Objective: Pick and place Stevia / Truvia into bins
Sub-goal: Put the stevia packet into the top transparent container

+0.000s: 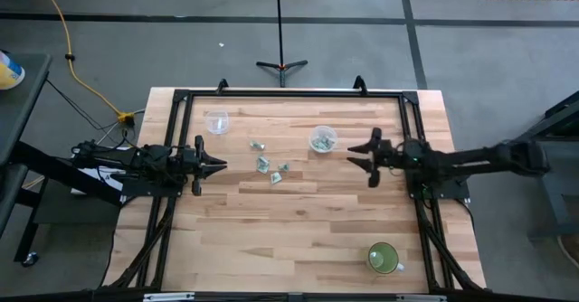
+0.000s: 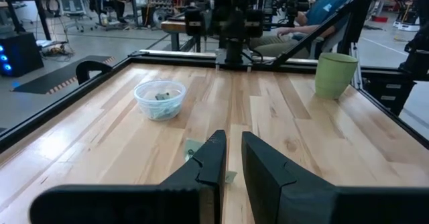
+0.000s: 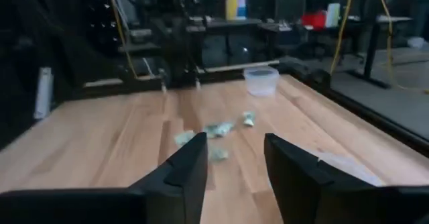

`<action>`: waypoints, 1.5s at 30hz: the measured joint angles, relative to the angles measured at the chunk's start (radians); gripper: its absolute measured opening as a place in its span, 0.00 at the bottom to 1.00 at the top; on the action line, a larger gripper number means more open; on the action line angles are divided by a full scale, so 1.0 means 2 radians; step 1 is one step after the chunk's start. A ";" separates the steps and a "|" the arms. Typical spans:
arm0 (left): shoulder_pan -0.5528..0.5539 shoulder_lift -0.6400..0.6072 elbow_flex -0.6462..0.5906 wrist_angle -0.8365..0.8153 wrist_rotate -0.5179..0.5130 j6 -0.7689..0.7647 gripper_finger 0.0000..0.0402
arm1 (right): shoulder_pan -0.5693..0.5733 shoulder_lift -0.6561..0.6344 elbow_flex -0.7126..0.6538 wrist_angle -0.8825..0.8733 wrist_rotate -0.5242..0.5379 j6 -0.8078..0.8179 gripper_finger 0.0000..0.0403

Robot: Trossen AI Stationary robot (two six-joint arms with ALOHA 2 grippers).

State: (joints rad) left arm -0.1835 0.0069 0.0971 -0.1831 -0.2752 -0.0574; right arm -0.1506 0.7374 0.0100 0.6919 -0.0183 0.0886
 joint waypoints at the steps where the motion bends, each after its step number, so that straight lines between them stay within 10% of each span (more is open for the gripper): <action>1: 0.000 0.000 0.000 0.000 0.000 0.000 0.21 | 0.003 -0.030 0.004 -0.041 -0.001 0.000 0.33; 13: 0.000 0.000 0.000 -0.011 -0.002 0.001 0.21 | 0.029 -0.272 0.036 -0.274 0.039 -0.043 0.23; 30: 0.000 0.020 0.001 0.120 -0.023 0.078 0.28 | 0.025 -0.289 0.000 -0.304 0.058 -0.035 0.19; 39: 0.000 0.238 0.001 0.341 -0.021 0.046 0.73 | 0.025 -0.288 0.000 -0.325 0.059 -0.035 0.19; 45: 0.000 0.423 0.055 0.405 -0.053 0.026 0.79 | 0.025 -0.288 0.000 -0.327 0.058 -0.044 0.20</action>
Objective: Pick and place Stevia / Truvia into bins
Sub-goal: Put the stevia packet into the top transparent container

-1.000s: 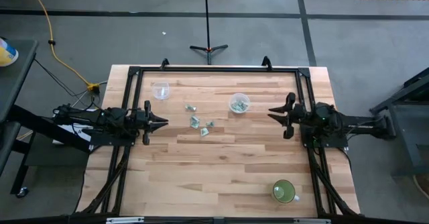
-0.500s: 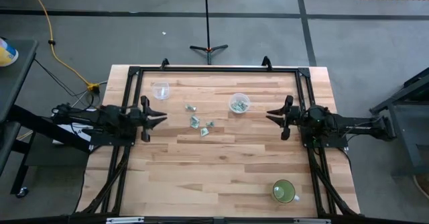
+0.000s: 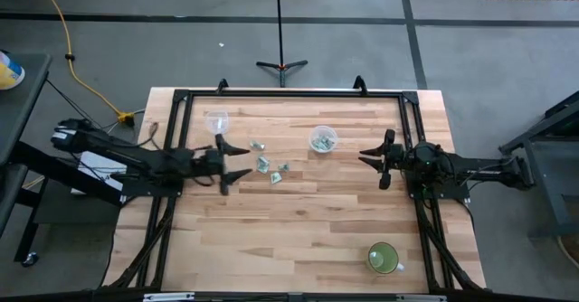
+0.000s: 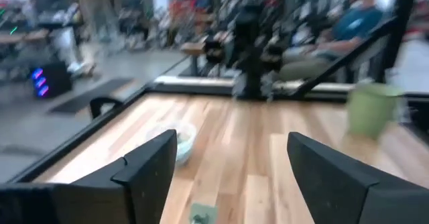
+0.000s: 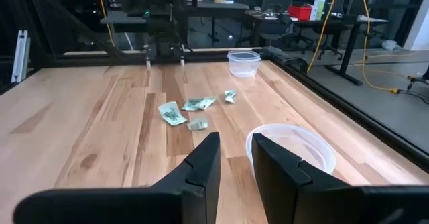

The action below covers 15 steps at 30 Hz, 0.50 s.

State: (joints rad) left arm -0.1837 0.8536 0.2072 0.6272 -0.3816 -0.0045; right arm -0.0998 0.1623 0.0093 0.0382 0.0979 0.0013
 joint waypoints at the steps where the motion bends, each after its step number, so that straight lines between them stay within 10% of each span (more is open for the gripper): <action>1: 0.000 0.030 0.015 -0.001 -0.009 -0.011 0.79 | 0.000 0.000 0.000 -0.001 -0.002 0.000 0.19; 15: 0.000 0.244 0.278 -0.358 0.024 -0.226 0.61 | 0.000 0.000 0.000 0.003 0.026 -0.044 0.20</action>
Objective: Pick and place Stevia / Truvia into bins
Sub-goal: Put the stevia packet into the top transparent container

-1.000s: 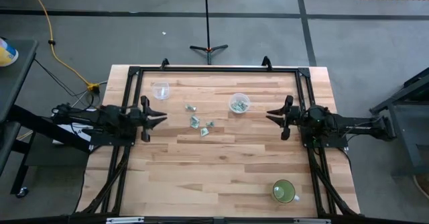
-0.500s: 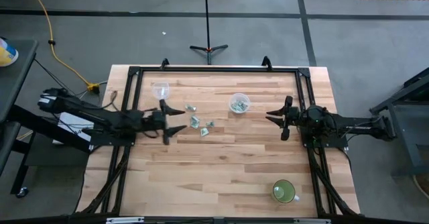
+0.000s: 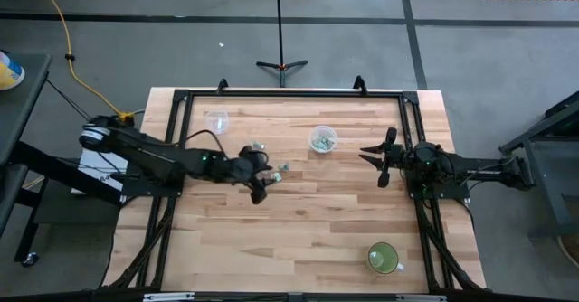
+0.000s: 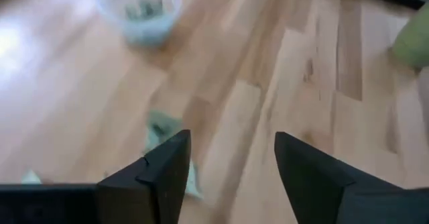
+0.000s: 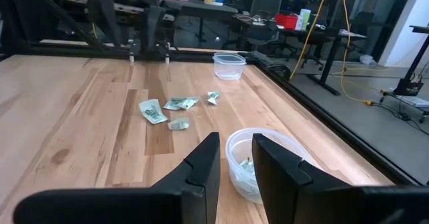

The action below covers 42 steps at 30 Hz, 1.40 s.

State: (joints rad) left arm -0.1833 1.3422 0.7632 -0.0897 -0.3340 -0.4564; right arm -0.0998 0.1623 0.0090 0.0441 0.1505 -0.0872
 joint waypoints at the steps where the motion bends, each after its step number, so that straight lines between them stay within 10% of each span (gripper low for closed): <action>1: 0.000 0.006 0.013 -0.018 0.012 -0.022 0.61 | 0.000 0.000 0.000 0.000 0.000 0.000 0.20; 13: 0.001 0.064 0.041 -0.099 0.027 -0.292 0.58 | 0.000 0.001 0.000 -0.001 0.000 0.000 0.20; 42: 0.036 0.153 0.042 -0.044 -0.004 -0.311 0.58 | 0.000 0.001 0.000 -0.002 -0.001 -0.002 0.20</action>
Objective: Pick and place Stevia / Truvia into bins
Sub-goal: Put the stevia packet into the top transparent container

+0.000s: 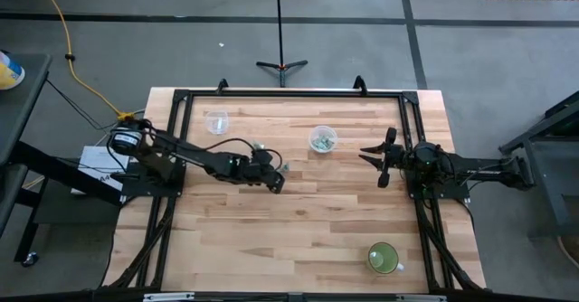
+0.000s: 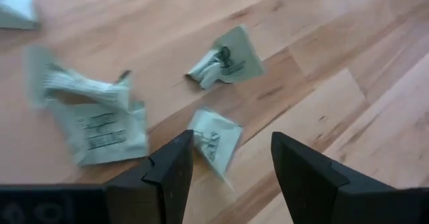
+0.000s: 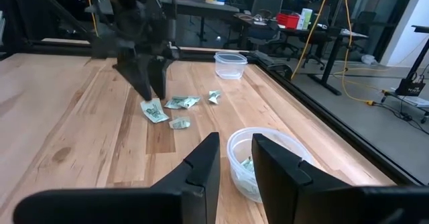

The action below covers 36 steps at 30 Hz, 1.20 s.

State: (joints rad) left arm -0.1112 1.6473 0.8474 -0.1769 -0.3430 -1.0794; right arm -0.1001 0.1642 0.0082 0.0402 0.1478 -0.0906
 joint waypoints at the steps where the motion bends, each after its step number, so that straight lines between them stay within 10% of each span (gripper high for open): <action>1: 0.000 0.005 -0.001 -0.001 0.006 0.000 0.58 | 0.000 0.000 0.000 0.000 0.000 0.000 0.20; 15: 0.007 0.034 -0.001 0.009 0.054 0.028 0.56 | 0.000 0.014 0.000 0.000 0.000 0.000 0.21; 28: 0.021 0.034 -0.001 0.010 0.061 0.054 0.07 | 0.000 0.014 0.000 0.000 0.000 0.000 0.21; 36: 0.050 0.019 0.019 -0.013 0.090 0.115 0.10 | 0.000 0.014 0.000 0.000 0.000 -0.001 0.21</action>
State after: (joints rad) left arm -0.0107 1.6852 0.8860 -0.2034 -0.1639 -0.8494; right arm -0.0998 0.1916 0.0082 0.0402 0.1478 -0.0922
